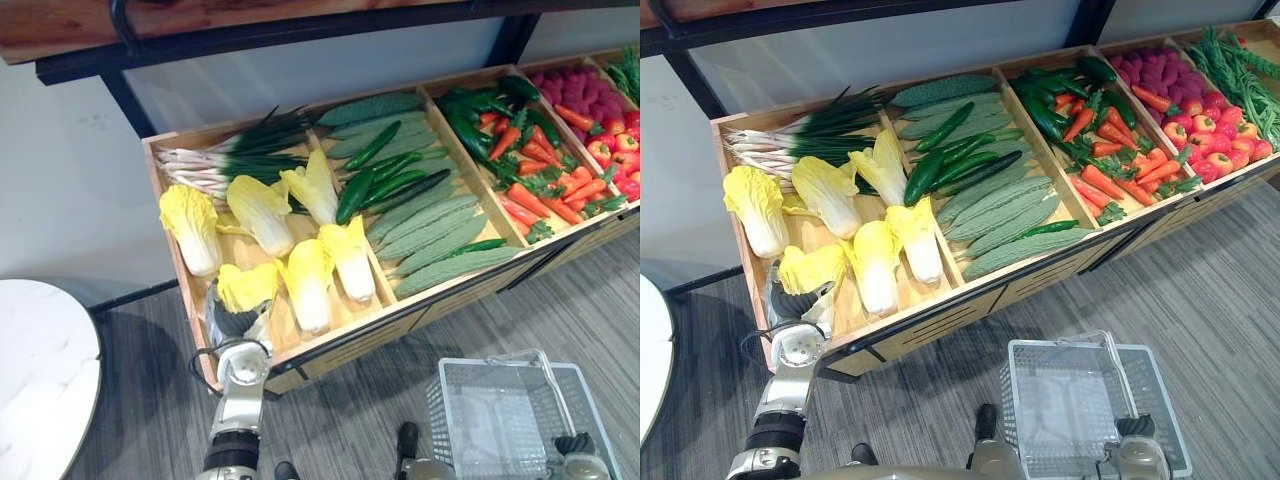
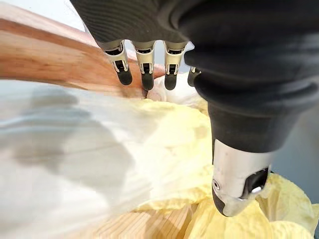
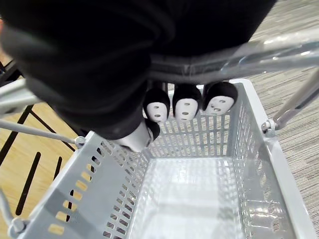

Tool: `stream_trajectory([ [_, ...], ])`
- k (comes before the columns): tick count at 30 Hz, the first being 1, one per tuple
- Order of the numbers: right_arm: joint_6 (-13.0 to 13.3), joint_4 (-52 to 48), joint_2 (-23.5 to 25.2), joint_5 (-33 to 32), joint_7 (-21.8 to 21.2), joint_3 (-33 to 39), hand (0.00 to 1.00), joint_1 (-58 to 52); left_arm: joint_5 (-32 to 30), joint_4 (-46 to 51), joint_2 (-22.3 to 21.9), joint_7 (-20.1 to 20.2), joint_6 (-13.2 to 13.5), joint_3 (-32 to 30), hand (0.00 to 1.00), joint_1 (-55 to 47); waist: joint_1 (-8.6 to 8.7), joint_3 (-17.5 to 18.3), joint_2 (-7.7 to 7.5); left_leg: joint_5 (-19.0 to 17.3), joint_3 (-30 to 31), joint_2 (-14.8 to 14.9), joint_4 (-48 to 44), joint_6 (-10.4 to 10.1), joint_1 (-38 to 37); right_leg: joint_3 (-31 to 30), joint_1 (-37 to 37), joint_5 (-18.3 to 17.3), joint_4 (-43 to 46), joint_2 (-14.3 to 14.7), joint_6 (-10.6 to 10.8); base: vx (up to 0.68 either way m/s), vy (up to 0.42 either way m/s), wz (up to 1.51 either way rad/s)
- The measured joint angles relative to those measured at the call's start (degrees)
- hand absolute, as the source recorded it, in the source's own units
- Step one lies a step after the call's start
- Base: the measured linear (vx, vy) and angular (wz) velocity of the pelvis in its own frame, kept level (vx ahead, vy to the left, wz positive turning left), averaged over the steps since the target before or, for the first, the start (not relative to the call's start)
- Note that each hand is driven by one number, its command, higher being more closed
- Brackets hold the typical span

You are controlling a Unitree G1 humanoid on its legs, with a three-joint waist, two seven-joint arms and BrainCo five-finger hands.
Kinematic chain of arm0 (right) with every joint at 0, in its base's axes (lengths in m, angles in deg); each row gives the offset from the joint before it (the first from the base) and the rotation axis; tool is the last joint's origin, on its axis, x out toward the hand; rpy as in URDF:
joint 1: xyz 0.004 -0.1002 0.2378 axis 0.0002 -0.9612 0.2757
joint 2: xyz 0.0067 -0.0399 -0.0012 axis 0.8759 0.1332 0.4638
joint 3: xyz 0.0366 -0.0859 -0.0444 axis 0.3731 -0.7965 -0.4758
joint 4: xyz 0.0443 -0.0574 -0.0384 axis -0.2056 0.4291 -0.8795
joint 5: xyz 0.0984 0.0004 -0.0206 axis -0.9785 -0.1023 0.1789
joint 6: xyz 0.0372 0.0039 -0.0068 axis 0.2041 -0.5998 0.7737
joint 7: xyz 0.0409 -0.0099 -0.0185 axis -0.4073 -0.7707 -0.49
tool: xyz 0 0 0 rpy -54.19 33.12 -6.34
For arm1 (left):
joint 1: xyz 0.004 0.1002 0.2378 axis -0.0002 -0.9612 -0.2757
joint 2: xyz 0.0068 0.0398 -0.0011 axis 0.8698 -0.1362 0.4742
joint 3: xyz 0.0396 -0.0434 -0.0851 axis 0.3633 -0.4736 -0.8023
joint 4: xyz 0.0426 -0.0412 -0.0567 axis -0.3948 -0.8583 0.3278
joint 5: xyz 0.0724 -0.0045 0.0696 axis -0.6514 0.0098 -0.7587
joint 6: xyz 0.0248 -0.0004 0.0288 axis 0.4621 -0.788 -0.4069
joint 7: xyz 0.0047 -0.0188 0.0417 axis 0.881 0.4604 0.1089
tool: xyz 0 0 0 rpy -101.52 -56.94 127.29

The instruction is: Pick vegetable in the basket

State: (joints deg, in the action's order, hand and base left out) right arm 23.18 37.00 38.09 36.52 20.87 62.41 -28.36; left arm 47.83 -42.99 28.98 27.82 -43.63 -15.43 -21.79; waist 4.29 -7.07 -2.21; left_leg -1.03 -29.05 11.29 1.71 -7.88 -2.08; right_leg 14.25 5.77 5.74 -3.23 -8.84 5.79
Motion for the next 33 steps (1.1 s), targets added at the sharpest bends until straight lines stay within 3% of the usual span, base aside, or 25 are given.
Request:
stream_trajectory([
  [20, -0.36, -0.21, 0.00, -0.05, 1.72, -1.49, 1.00, -0.56, -2.85, -2.17, -0.02, 0.98, -0.19, 3.31, 0.00, -1.47, 0.08, -0.04, 1.40, -0.19, -0.13, -0.31, -0.28, -0.02, 0.65, -0.56, 1.07, -0.12, 0.47, -0.34, -0.17, 0.00, -0.003, -0.01],
  [33, -0.35, -0.10, -0.01, -0.06, 2.47, -1.64, 1.00, -0.54, -4.95, -12.30, 1.40, -0.64, 0.17, 3.07, 0.00, -1.01, 0.11, 0.03, 2.30, -0.20, -0.31, -0.32, -0.12, -0.04, 0.37, -0.89, 1.01, -0.11, 0.35, -0.24, -0.17, 0.00, 0.000, 0.00],
])
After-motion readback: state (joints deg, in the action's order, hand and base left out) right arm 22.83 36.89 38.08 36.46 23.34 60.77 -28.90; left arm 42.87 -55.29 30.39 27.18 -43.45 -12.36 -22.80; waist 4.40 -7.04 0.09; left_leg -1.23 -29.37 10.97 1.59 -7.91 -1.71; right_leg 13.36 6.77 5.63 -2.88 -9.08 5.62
